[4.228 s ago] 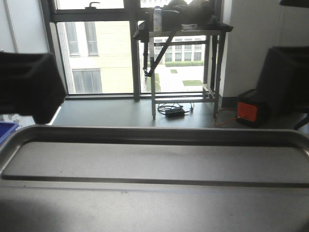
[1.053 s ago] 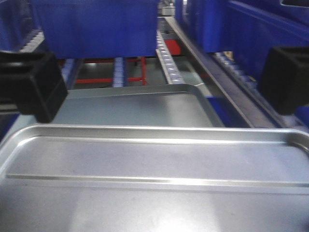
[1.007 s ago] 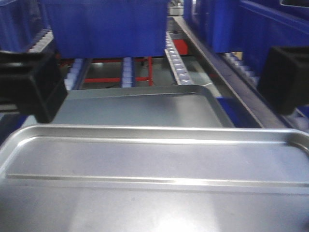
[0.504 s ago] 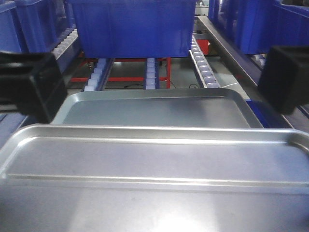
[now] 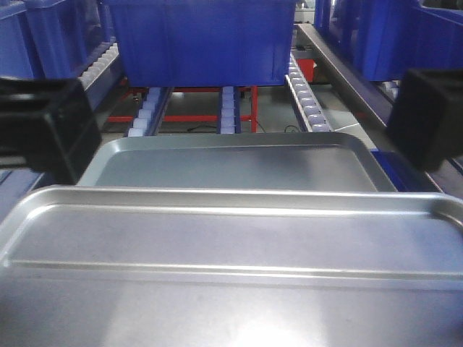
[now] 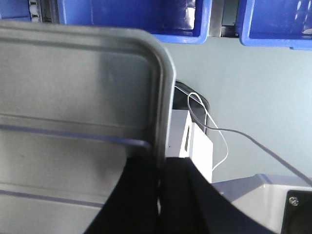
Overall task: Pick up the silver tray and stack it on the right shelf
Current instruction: 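Carry the tray forward over the larger silver tray on the shelf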
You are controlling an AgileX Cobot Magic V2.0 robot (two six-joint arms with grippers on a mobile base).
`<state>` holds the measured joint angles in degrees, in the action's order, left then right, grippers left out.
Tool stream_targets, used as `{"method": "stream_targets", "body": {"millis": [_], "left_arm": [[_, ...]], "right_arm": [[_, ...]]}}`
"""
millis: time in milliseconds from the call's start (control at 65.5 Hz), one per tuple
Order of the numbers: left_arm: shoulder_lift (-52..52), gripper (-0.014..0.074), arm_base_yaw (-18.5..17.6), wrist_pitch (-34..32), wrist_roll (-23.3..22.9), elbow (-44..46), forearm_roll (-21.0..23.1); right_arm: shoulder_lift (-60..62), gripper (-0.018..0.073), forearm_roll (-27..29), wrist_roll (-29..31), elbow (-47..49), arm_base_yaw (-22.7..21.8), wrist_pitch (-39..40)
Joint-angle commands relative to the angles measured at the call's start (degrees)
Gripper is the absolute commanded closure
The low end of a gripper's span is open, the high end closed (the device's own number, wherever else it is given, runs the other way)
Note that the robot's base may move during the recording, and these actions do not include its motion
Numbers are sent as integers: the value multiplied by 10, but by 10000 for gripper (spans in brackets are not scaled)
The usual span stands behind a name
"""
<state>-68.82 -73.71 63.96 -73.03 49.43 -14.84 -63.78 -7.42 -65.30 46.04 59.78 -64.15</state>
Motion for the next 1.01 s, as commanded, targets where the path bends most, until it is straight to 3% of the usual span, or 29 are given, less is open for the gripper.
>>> {"method": "stream_targets", "body": {"millis": [0, 672, 839, 992], "left_arm": [[13, 687, 0, 127, -1, 12, -32], [13, 687, 0, 124, -1, 12, -36], [13, 687, 2, 72, 42, 16, -70], [13, 687, 44, 2, 83, 24, -59]], "right_arm": [[11, 502, -30, 6, 13, -1, -98], [11, 502, -30, 6, 13, -1, -90], [11, 502, -43, 6, 16, -3, -60], [10, 502, -57, 18, 16, -34, 1]]}}
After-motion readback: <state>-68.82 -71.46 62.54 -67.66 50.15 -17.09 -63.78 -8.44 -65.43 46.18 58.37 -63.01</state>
